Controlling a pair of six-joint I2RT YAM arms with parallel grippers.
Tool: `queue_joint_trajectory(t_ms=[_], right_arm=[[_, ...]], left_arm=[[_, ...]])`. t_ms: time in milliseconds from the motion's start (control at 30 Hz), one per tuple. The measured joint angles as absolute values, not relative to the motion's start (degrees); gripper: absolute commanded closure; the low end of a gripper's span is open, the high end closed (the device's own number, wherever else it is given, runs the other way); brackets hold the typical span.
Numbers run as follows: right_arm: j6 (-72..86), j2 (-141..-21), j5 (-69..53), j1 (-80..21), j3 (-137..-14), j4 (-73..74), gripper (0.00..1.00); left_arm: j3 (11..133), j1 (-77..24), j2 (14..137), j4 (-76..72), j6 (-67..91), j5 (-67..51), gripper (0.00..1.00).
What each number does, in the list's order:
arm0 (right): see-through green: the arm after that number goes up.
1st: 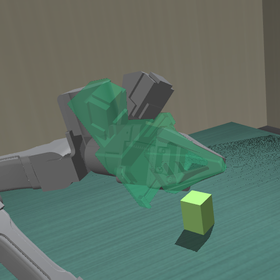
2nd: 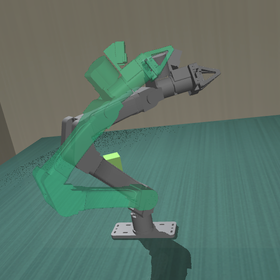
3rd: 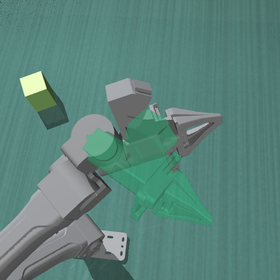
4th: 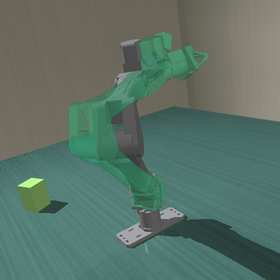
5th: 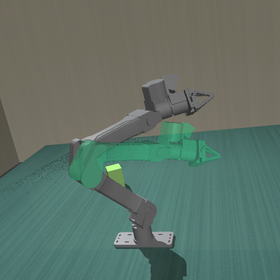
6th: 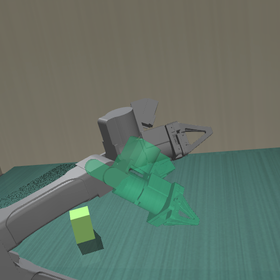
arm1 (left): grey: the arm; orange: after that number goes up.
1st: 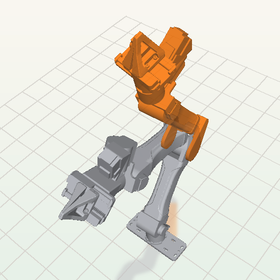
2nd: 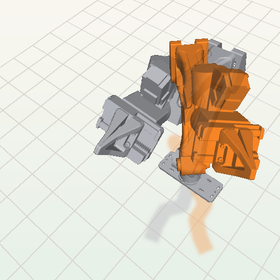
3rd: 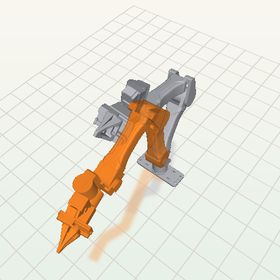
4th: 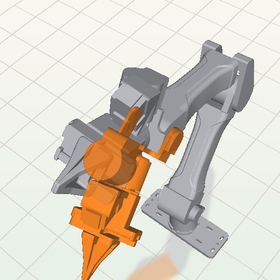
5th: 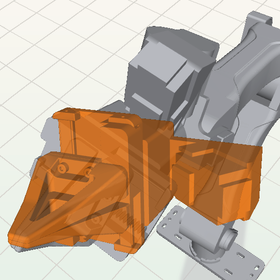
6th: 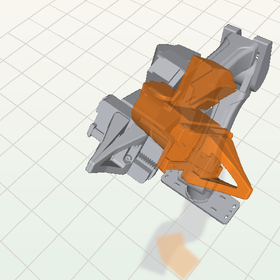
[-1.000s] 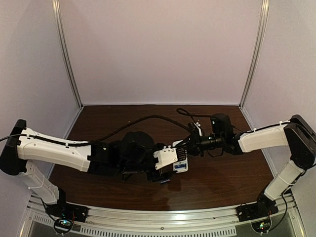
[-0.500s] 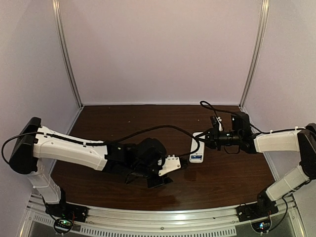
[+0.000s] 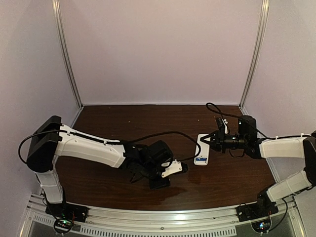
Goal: Load the batteries into the remote control
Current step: Pick up the battery from the center of the board.
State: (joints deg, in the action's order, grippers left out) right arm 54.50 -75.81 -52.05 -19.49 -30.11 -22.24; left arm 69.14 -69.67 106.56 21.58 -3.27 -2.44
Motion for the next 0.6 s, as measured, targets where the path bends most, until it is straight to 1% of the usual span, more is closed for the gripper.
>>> queue_joint_trajectory(t_ms=[267, 467, 533, 600], right_arm=[[54.28, -73.38, -52.27, -19.46, -29.19, -23.66, 1.0], [54.39, -74.35, -53.78, -19.4, -29.17, -24.62, 1.0], [54.5, -75.11, -54.37, -19.29, -29.12, -25.17, 1.0], [54.76, -75.42, -54.81, -19.18, -28.88, -25.71, 1.0]], left_arm=[[69.76, -67.46, 108.71, 22.87, -2.5, -2.59, 0.69], [70.04, -66.92, 111.0, 22.96, -2.46, -2.87, 0.72], [70.04, -66.92, 111.85, 23.14, -2.48, -3.29, 0.74], [70.13, -66.92, 112.12, 23.18, -2.52, -3.66, 0.8]])
